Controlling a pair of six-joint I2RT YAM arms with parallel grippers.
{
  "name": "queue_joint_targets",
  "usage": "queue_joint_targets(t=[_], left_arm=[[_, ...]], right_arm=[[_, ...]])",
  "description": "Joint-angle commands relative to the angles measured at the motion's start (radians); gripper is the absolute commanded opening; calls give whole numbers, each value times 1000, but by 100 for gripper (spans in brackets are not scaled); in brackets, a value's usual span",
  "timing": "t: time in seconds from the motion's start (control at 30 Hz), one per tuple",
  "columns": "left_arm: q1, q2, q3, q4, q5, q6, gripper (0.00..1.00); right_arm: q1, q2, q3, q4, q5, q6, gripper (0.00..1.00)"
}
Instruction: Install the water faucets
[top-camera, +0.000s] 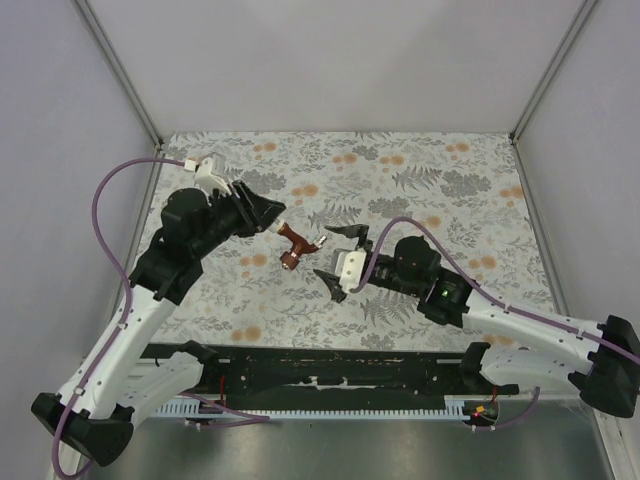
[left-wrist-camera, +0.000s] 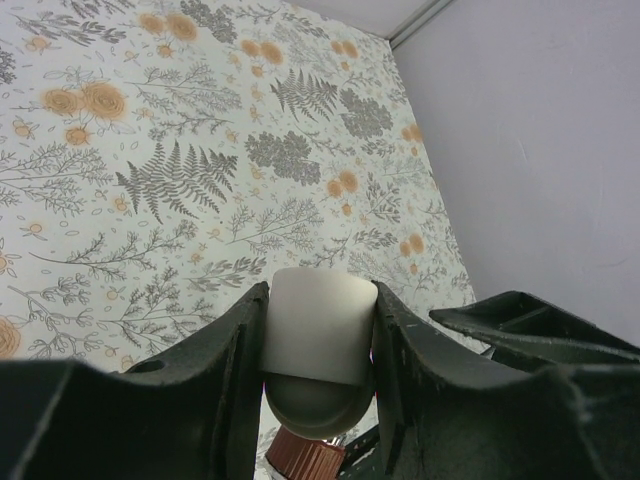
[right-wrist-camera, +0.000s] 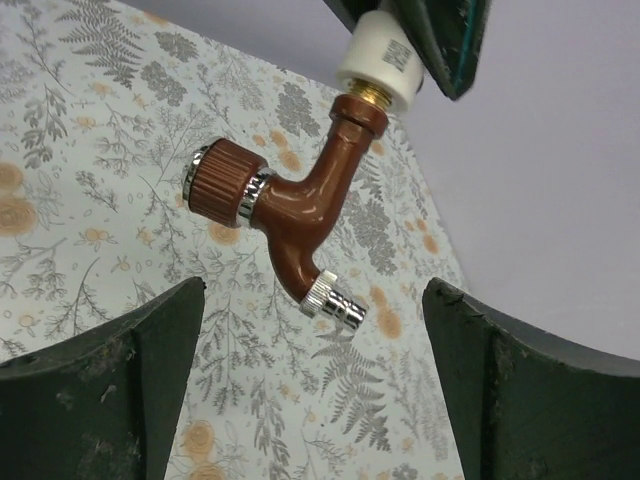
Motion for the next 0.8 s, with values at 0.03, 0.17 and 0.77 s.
queue_joint_targets(t=[0.03,0.17,0.77], left_arm=[[-3,16,68,16,45,-16,2],[-3,24,77,14,62,-33,2],[-3,11,62,51,96,-27,2]], right_arm=[[112,76,41,78,216,-285,94],[176,154,24,210,331,-440,92],[192,361,-48,743,397,-302,32]])
